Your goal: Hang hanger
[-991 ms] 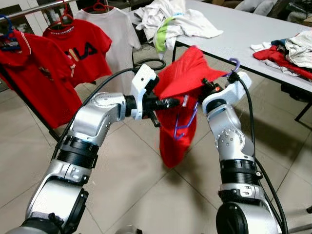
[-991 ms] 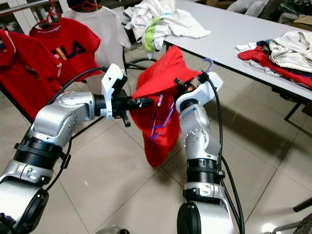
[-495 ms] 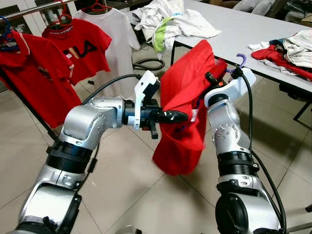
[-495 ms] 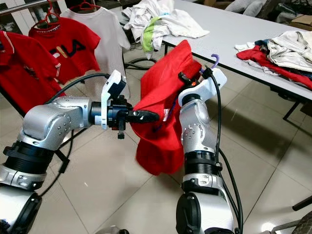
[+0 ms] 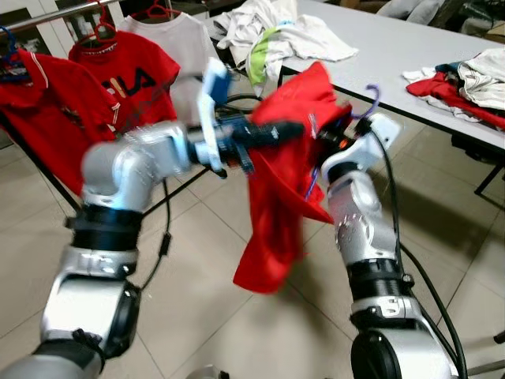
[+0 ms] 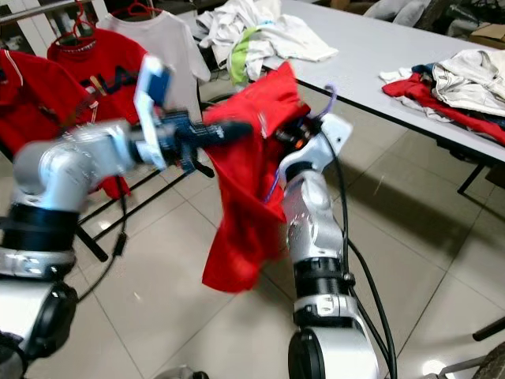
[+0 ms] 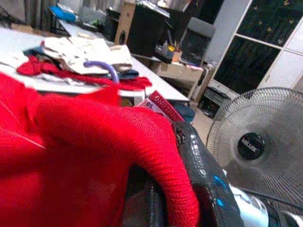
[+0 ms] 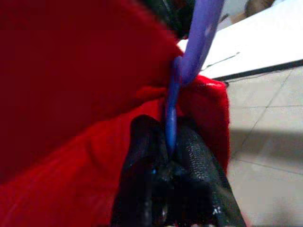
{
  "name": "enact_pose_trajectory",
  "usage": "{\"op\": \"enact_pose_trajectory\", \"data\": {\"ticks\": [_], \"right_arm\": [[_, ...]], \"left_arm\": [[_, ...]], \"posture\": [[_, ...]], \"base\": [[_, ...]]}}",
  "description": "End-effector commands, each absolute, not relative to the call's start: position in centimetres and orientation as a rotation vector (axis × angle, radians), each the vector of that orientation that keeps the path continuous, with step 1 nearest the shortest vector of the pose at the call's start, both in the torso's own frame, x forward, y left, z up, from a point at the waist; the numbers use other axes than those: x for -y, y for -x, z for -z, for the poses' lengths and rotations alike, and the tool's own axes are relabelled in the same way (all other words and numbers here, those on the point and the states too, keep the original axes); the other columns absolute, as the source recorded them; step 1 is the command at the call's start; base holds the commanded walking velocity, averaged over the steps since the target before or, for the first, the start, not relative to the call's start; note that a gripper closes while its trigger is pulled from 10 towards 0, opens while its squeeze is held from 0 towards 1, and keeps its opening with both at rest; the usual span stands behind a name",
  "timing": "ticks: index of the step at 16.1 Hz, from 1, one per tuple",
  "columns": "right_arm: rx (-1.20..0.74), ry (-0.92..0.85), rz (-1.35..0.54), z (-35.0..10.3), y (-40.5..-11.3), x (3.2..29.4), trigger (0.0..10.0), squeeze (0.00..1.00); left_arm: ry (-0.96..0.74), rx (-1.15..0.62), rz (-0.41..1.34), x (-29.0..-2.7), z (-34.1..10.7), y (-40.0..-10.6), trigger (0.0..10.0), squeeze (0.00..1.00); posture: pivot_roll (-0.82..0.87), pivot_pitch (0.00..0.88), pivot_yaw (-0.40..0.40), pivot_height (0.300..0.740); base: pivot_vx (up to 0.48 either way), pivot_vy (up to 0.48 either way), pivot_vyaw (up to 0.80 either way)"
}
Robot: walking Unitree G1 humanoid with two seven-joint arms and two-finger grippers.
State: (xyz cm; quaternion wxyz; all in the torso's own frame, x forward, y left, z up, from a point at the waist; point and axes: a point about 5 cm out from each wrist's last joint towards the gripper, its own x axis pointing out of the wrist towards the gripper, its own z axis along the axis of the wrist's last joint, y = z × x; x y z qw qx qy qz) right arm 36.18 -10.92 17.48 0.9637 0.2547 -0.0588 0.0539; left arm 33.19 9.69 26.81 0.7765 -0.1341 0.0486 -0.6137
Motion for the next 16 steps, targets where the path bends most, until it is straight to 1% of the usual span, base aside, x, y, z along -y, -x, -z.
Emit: {"op": "enact_pose_trajectory", "data": {"ticks": [1,2,3,4,5,16], "right_arm": [[0.150,-0.489,-0.172,-18.1,-35.7,10.1,0.0,0.00],[0.148,-0.487,-0.189,-18.0,-35.5,9.8,0.0,0.00],[0.139,-0.540,-0.172,-18.0,-35.5,9.8,0.0,0.00],[0.134,-0.600,-0.153,-18.2,-35.7,9.9,0.0,0.00],[0.116,-0.615,-0.174,-18.3,-35.7,9.5,0.0,0.00],[0.116,-0.615,-0.174,-18.3,-35.7,9.5,0.0,0.00]], "left_arm": [[0.322,-0.030,1.243,-10.2,-28.3,-34.2,0.0,0.00],[0.350,-0.013,1.200,-10.4,-28.5,-34.7,0.0,0.00],[0.363,0.008,1.133,-10.3,-28.5,-35.4,0.0,0.00],[0.338,0.038,1.024,-10.2,-28.2,-36.3,0.0,0.00],[0.300,0.059,0.954,-10.4,-28.1,-36.9,0.0,0.00],[0.300,0.059,0.954,-10.4,-28.1,-36.9,0.0,0.00]], "posture": [[-0.01,0.000,0.078,0.740],[-0.01,0.000,0.078,0.740],[-0.01,0.000,0.078,0.740],[-0.02,0.000,0.080,0.740],[-0.02,0.000,0.080,0.740],[-0.02,0.000,0.080,0.740]], "base": [[0.000,0.000,0.00],[0.000,0.000,0.00],[0.000,0.000,0.00],[0.000,0.000,0.00],[0.000,0.000,0.00],[0.000,0.000,0.00]]}}
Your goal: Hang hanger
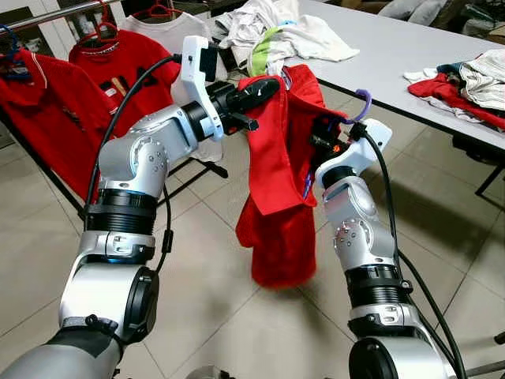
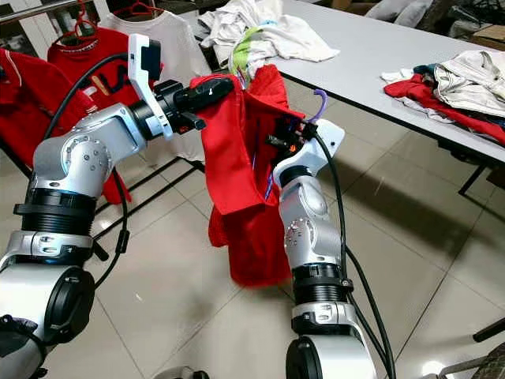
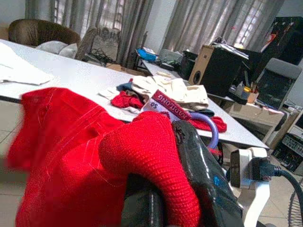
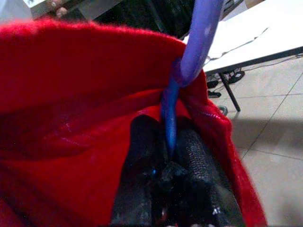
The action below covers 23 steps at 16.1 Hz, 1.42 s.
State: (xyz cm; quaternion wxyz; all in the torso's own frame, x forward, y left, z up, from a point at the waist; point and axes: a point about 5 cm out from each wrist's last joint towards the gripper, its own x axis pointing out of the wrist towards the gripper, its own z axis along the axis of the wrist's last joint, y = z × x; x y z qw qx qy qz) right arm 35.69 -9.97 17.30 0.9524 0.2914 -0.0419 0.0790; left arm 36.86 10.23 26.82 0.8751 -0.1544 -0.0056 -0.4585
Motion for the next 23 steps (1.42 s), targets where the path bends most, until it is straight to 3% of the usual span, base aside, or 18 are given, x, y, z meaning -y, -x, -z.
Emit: {"op": "enact_pose_trajectory", "data": {"ticks": [1,5,7,11,13,18,22,23], "right_arm": [[0.116,-0.615,-0.174,-18.3,-35.7,9.5,0.0,0.00],[0.116,-0.615,-0.174,-18.3,-35.7,9.5,0.0,0.00],[0.155,-0.667,-0.037,-19.6,-37.2,12.2,0.0,0.00],[0.144,-0.625,-0.059,-19.7,-37.5,12.4,0.0,0.00],[0.117,-0.571,-0.083,-19.0,-38.0,11.9,0.0,0.00],[0.104,-0.597,-0.047,-18.6,-38.7,11.4,0.0,0.00],[0.073,-0.520,-0.097,-16.8,-37.8,10.8,0.0,0.00],[0.050,-0.508,-0.118,-15.8,-37.3,10.7,0.0,0.00]], "left_arm": [[0.300,0.059,0.954,-10.4,-28.1,-36.9,0.0,0.00],[0.300,0.059,0.954,-10.4,-28.1,-36.9,0.0,0.00],[0.193,-0.152,1.134,-6.9,-23.0,-33.7,0.0,0.00],[0.166,-0.173,1.130,-6.4,-21.7,-33.0,0.0,0.00],[0.263,-0.156,1.120,-6.3,-21.9,-31.8,0.0,0.00],[0.451,-0.133,1.262,-4.7,-24.0,-29.7,0.0,0.00],[0.566,-0.017,1.157,-5.7,-26.8,-31.5,0.0,0.00],[0.522,-0.003,1.105,-6.2,-27.1,-32.2,0.0,0.00]], "posture": [[-0.02,0.000,0.080,0.740],[-0.02,0.000,0.080,0.740],[-0.01,0.000,0.056,0.740],[-0.02,0.000,-0.004,0.740],[0.00,0.000,-0.067,0.740],[0.01,0.000,-0.076,0.740],[0.01,0.000,-0.046,0.740],[0.01,0.000,-0.040,0.740]], "base": [[0.000,0.000,0.00],[0.000,0.000,0.00],[0.000,0.000,0.00],[0.000,0.000,0.00],[0.000,0.000,0.00],[0.000,0.000,0.00],[0.000,0.000,0.00],[0.000,0.000,0.00]]}}
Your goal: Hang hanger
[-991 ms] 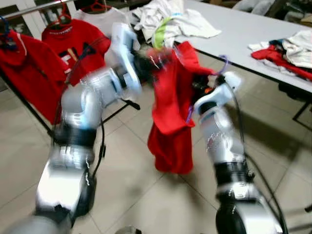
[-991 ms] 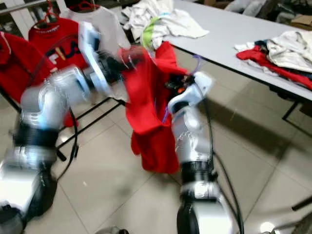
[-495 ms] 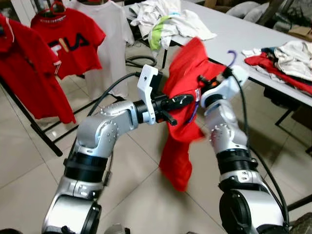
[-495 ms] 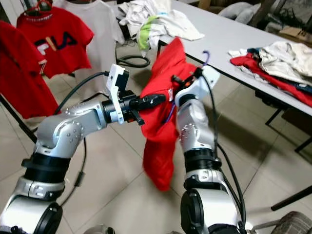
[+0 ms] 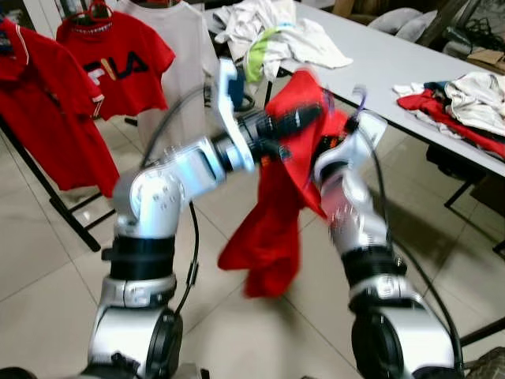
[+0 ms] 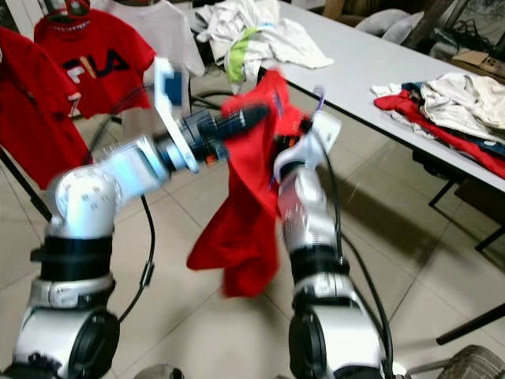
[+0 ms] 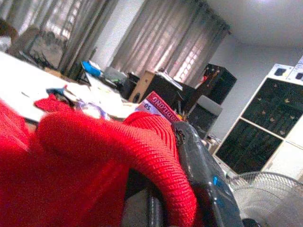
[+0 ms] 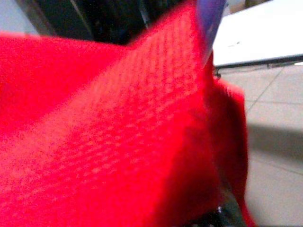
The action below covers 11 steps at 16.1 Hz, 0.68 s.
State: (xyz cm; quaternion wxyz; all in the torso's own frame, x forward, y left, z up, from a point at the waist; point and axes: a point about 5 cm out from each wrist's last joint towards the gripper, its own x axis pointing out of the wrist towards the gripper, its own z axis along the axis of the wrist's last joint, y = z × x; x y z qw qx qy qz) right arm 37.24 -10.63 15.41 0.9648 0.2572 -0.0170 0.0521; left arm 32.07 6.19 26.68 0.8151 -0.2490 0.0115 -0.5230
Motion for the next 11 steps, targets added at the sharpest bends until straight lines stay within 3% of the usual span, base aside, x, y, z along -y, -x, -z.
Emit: {"op": "enact_pose_trajectory", "data": {"ticks": [1,3,6,7,8,9,10,11], "right_arm": [[0.032,-0.494,-0.140,-15.2,-36.8,10.7,0.0,0.00],[-0.009,-0.449,-0.231,-14.5,-35.5,10.7,0.0,0.00],[0.010,-0.451,-0.297,-15.4,-35.0,11.2,0.0,0.00],[0.009,-0.450,-0.350,-16.0,-34.8,11.1,0.0,0.00],[-0.001,-0.455,-0.393,-16.5,-34.5,10.8,0.0,0.00],[-0.018,-0.452,-0.418,-16.5,-34.3,10.4,0.0,0.00],[-0.028,-0.447,-0.423,-16.3,-34.3,10.2,0.0,0.00],[-0.045,-0.443,-0.425,-16.0,-34.2,10.0,0.0,0.00]], "left_arm": [[0.480,0.000,1.061,-6.6,-27.2,-32.8,0.0,0.00],[0.395,0.019,0.939,-7.7,-27.3,-34.4,0.0,0.00],[0.300,-0.020,0.949,-7.4,-26.7,-34.4,0.0,0.00],[0.270,-0.036,0.935,-7.2,-26.2,-34.5,2.6,0.00],[0.315,-0.033,0.967,-6.5,-26.3,-34.3,10.0,0.00],[0.325,-0.049,1.026,-5.6,-26.3,-33.8,10.0,0.00],[0.325,-0.060,1.052,-5.3,-26.2,-33.5,10.0,0.81],[0.343,-0.075,1.076,-4.8,-26.2,-33.2,10.0,1.00]], "posture": [[0.00,0.000,-0.026,0.740],[-0.01,0.000,-0.010,0.740],[-0.03,0.000,0.007,0.740],[-0.04,0.000,0.014,0.740],[-0.04,0.000,0.015,0.740],[-0.04,0.000,0.015,0.740],[-0.04,0.000,0.014,0.740],[-0.04,0.000,0.013,0.740]], "base": [[0.000,0.000,0.00],[0.000,0.000,0.00],[0.000,0.000,0.00],[0.000,0.000,0.00],[0.000,0.000,0.00],[0.000,0.000,0.00],[0.000,0.000,0.00],[0.000,0.000,0.00]]}}
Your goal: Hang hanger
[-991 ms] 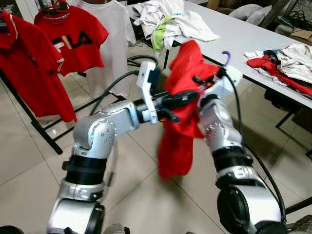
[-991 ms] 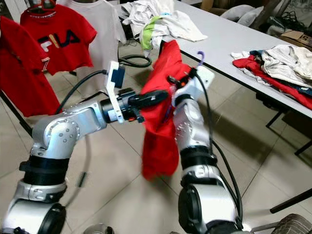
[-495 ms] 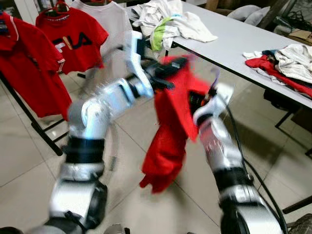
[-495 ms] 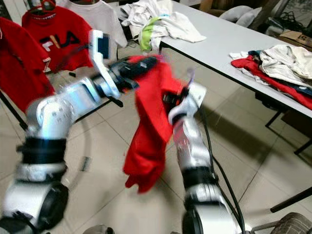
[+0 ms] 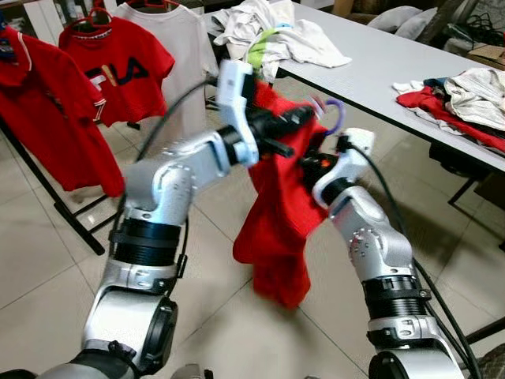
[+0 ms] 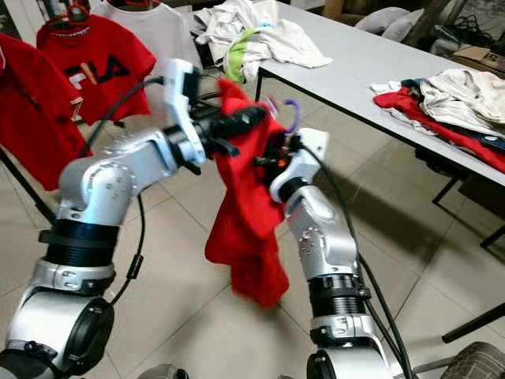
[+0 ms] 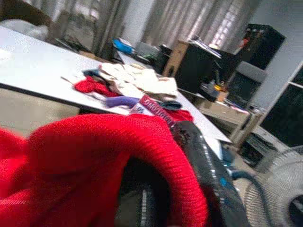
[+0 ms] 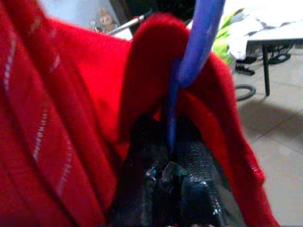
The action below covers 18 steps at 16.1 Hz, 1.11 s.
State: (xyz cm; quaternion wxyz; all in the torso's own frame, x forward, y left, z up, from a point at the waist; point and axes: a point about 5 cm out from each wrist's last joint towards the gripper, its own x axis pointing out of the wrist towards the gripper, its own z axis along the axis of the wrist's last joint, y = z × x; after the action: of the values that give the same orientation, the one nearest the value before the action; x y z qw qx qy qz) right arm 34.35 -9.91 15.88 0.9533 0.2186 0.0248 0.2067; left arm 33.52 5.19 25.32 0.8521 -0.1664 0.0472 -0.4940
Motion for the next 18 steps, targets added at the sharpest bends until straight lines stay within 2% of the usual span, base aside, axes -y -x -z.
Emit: {"op": "enact_pose_trajectory", "data": {"ticks": [1,4,7,12,14,16,18], "right_arm": [[-0.062,-0.450,-0.407,-15.7,-34.4,10.0,0.0,0.00],[-0.077,-0.453,-0.400,-15.9,-34.4,10.3,0.0,0.00],[-0.121,-0.420,-0.444,-15.6,-34.5,10.4,0.0,0.00],[-0.128,-0.399,-0.472,-15.6,-34.4,10.0,0.0,0.00],[-0.153,-0.316,-0.494,-15.4,-34.4,10.0,0.0,0.00],[-0.176,-0.289,-0.493,-14.8,-34.2,10.1,0.0,0.00],[-0.189,-0.299,-0.471,-14.2,-33.8,10.2,0.0,0.00]], "left_arm": [[0.344,-0.084,1.092,-4.5,-26.2,-32.9,10.0,1.00],[0.300,-0.078,1.055,-5.2,-26.2,-33.3,10.0,1.00],[0.224,-0.091,0.948,-7.4,-26.7,-34.2,10.0,1.00],[0.134,-0.209,0.938,-7.9,-25.3,-34.1,10.0,1.00],[-0.058,-0.308,0.989,-8.1,-23.6,-33.4,10.0,1.00],[-0.380,-0.378,0.957,-9.5,-21.9,-33.6,10.0,1.00],[-0.458,-0.371,0.922,-10.2,-22.8,-33.8,10.0,1.00]], "posture": [[-0.03,0.000,0.008,0.740],[-0.03,0.000,0.002,0.740],[-0.02,0.000,-0.007,0.740],[-0.02,0.000,-0.007,0.740],[-0.01,0.000,0.007,0.740],[-0.01,0.000,0.035,0.740],[0.00,0.000,0.071,0.740]], "base": [[0.000,0.000,0.00],[0.000,0.000,0.00],[0.000,0.000,0.00],[0.000,0.000,0.00],[0.000,0.000,0.00],[0.000,0.000,0.00],[0.000,0.000,0.00]]}}
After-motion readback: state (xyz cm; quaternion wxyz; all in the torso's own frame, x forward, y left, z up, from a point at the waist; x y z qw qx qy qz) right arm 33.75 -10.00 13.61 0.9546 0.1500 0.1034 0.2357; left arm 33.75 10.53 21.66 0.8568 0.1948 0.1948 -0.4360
